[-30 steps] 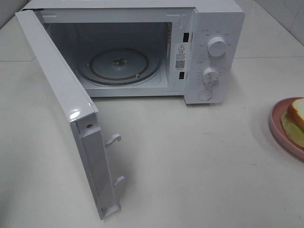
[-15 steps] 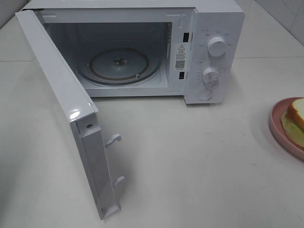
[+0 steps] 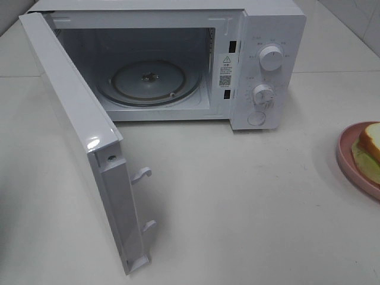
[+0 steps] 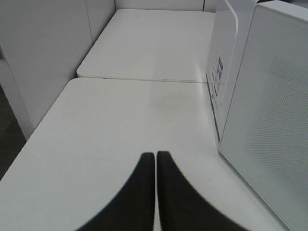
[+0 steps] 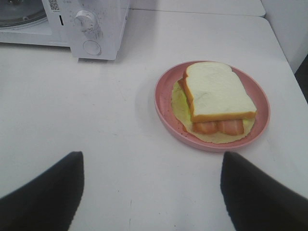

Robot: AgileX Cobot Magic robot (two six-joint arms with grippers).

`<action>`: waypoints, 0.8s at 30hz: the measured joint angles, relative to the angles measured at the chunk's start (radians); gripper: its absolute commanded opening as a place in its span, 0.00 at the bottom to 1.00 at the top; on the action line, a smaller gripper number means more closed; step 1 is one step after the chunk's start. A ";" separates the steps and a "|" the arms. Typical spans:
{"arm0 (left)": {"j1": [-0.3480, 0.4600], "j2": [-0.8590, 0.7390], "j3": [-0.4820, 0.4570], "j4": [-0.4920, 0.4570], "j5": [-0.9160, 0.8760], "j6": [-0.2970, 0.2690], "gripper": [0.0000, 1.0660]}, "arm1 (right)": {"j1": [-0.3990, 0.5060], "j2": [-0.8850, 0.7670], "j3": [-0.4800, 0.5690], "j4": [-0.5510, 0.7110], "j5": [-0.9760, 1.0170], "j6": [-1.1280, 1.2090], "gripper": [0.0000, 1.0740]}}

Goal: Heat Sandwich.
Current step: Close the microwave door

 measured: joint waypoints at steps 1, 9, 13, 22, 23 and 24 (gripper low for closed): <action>0.000 0.020 0.000 0.008 -0.022 0.000 0.00 | 0.000 0.000 0.000 0.000 0.000 0.000 0.71; -0.037 0.204 0.001 0.087 -0.193 -0.005 0.00 | 0.000 0.000 0.000 0.000 0.000 0.000 0.71; -0.100 0.285 0.001 0.095 -0.279 -0.005 0.00 | 0.000 0.000 0.000 0.000 0.000 0.000 0.71; -0.236 0.463 -0.004 0.097 -0.429 -0.005 0.00 | 0.000 0.000 0.000 0.000 0.000 0.000 0.71; -0.252 0.481 -0.010 0.097 -0.440 -0.005 0.00 | 0.000 0.000 0.000 0.000 0.000 0.000 0.71; -0.264 0.495 -0.015 0.097 -0.450 -0.005 0.00 | 0.000 0.000 0.000 0.000 0.000 0.000 0.71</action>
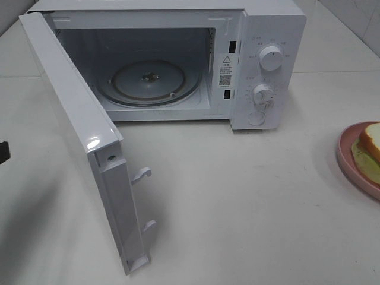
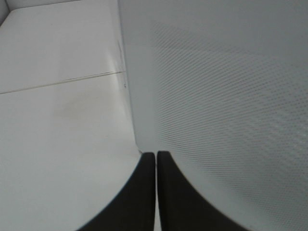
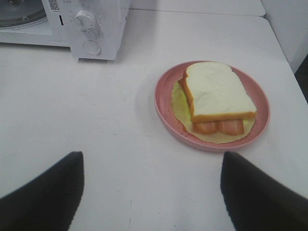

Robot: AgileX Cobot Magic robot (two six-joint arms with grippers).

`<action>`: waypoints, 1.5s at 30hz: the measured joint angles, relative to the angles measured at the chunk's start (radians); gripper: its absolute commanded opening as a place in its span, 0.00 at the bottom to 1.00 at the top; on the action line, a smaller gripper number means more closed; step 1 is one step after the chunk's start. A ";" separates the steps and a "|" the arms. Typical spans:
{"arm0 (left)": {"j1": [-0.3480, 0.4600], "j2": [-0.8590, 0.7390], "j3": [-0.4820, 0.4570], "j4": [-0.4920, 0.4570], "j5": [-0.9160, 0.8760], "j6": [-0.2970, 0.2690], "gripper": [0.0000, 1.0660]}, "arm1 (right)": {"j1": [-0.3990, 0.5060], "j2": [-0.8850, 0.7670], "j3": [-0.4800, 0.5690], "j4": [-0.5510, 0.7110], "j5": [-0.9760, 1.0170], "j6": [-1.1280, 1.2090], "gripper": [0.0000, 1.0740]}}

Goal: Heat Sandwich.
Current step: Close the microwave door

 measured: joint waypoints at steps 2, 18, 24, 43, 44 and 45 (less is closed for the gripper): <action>-0.016 0.018 -0.010 0.000 -0.008 0.000 0.00 | 0.000 0.000 0.000 0.000 0.000 0.000 0.71; -0.211 0.237 -0.209 -0.034 -0.027 0.002 0.00 | 0.000 0.000 0.000 0.000 0.000 0.000 0.71; -0.274 0.309 -0.297 -0.069 -0.028 0.003 0.00 | 0.000 0.000 0.000 0.000 0.000 0.000 0.71; -0.451 0.541 -0.595 -0.208 -0.025 0.007 0.00 | 0.000 0.000 0.000 0.000 0.000 0.000 0.71; -0.465 0.563 -0.636 -0.219 -0.013 0.007 0.00 | 0.000 0.000 0.000 0.000 0.000 0.000 0.71; -0.471 0.575 -0.657 -0.224 -0.002 0.007 0.00 | 0.000 0.000 0.000 0.000 0.000 0.000 0.71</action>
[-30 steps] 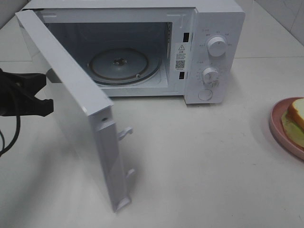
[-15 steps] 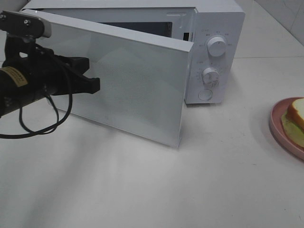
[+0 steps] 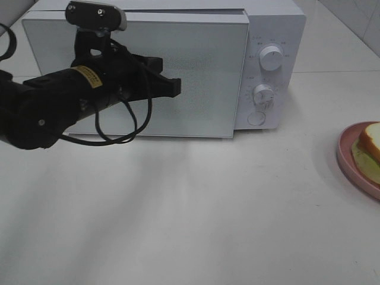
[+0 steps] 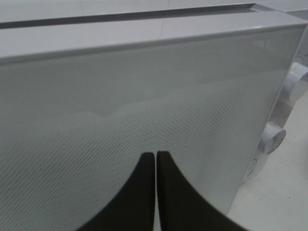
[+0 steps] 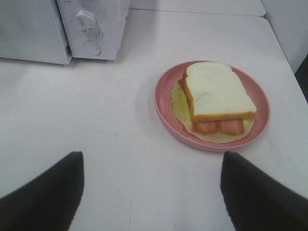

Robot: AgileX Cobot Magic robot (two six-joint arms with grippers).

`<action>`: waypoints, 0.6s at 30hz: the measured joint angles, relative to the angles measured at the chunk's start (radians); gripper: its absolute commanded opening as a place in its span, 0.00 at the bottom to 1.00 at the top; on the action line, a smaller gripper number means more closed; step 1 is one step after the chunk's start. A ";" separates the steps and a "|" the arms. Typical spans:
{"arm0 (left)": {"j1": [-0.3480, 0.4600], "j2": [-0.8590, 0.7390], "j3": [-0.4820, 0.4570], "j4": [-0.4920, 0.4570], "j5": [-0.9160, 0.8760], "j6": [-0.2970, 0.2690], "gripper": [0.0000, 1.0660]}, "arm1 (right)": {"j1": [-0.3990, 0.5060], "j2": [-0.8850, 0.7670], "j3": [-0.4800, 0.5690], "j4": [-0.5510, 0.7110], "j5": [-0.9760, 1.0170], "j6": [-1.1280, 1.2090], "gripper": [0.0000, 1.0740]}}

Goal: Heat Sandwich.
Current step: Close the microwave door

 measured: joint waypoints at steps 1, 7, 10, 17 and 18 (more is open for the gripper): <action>0.000 0.000 0.000 0.000 0.000 0.000 0.00 | 0.000 0.000 0.000 0.000 0.000 0.000 0.71; -0.030 0.072 -0.109 -0.007 0.022 0.000 0.00 | 0.000 0.000 0.000 0.000 0.000 0.000 0.71; -0.046 0.119 -0.189 -0.014 0.064 0.000 0.00 | 0.000 0.000 0.000 0.000 0.000 0.000 0.71; -0.069 0.190 -0.298 -0.009 0.119 0.000 0.00 | 0.000 0.000 0.000 0.000 0.000 0.000 0.71; -0.072 0.199 -0.310 -0.008 0.129 0.000 0.00 | 0.000 0.000 0.000 0.000 0.000 0.000 0.71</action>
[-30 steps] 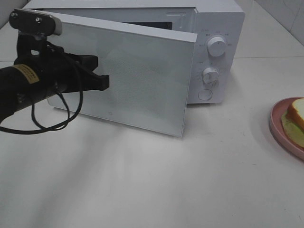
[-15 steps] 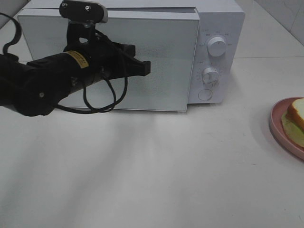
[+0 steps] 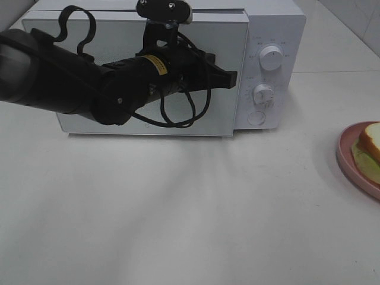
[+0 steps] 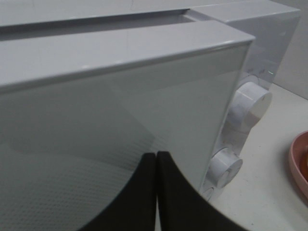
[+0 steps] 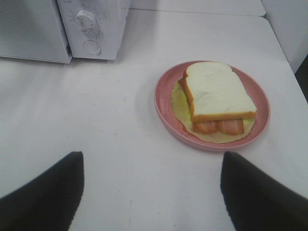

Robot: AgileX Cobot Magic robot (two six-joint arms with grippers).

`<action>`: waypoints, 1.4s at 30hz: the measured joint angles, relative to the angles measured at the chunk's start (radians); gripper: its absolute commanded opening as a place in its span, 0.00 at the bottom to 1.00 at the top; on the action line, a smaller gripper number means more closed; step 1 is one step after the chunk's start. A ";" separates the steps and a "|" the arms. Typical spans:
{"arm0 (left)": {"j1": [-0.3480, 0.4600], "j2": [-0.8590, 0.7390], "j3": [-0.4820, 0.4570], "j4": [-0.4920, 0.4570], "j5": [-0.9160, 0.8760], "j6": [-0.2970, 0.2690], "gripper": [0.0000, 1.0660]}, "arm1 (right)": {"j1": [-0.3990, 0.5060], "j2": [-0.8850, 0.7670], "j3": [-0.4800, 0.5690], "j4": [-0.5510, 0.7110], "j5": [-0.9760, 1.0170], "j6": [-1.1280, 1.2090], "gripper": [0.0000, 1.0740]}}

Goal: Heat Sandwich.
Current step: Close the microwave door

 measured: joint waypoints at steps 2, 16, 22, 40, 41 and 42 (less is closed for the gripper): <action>-0.002 0.009 -0.014 0.001 0.006 0.000 0.00 | 0.000 0.000 0.000 0.000 0.000 0.000 0.71; 0.008 0.080 -0.151 -0.002 0.116 0.006 0.00 | 0.000 0.000 0.000 0.001 0.000 0.000 0.71; 0.008 0.082 -0.150 0.005 0.119 0.006 0.00 | 0.000 0.000 0.000 0.001 0.000 0.000 0.71; 0.027 -0.009 -0.024 -0.011 0.085 0.004 0.00 | 0.000 0.000 0.000 0.001 0.000 0.000 0.71; 0.027 -0.009 -0.024 -0.011 0.085 0.004 0.00 | 0.000 0.000 0.000 0.001 0.000 0.000 0.71; 0.025 -0.019 -0.011 -0.014 0.083 0.003 0.00 | 0.000 0.000 0.000 0.001 0.000 0.000 0.71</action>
